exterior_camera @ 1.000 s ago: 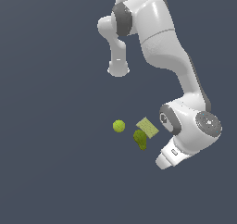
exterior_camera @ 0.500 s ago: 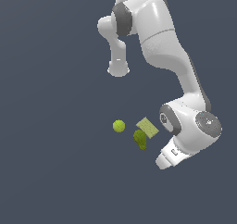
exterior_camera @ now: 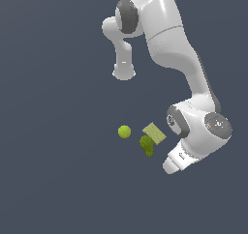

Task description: Pick up a designated object from a clutter of objects.

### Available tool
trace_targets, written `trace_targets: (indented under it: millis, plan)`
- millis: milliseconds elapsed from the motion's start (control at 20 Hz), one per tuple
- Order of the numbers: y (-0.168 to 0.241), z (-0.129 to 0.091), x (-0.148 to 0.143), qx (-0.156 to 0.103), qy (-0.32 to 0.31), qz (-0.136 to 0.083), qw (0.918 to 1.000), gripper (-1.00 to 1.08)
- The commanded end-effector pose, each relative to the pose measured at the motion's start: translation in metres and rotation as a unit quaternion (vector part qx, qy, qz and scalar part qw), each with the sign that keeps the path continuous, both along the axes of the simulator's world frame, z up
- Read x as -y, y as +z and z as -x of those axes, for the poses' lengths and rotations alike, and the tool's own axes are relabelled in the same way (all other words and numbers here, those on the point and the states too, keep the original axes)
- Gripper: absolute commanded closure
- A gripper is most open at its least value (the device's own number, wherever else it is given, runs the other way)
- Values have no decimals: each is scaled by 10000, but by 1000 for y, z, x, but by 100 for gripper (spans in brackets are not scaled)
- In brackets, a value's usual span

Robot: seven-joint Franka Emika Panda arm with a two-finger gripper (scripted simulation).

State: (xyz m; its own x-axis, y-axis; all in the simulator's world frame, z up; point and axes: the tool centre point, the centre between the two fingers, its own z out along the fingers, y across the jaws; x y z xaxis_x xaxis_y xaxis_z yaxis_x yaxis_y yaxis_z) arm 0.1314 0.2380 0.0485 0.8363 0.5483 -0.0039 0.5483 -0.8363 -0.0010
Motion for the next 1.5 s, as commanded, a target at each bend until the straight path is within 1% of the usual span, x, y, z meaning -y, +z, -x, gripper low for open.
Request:
trace_targets:
  millis: [0,250,450,1450]
  plan:
    - [7,4,1,13,0,-4,10000,108]
    - [26,18,3,13,0,-1,10000,108]
    - [48,35,7,14,0,1,10000,108]
    - [189,140,27,20,0,12,10000,108]
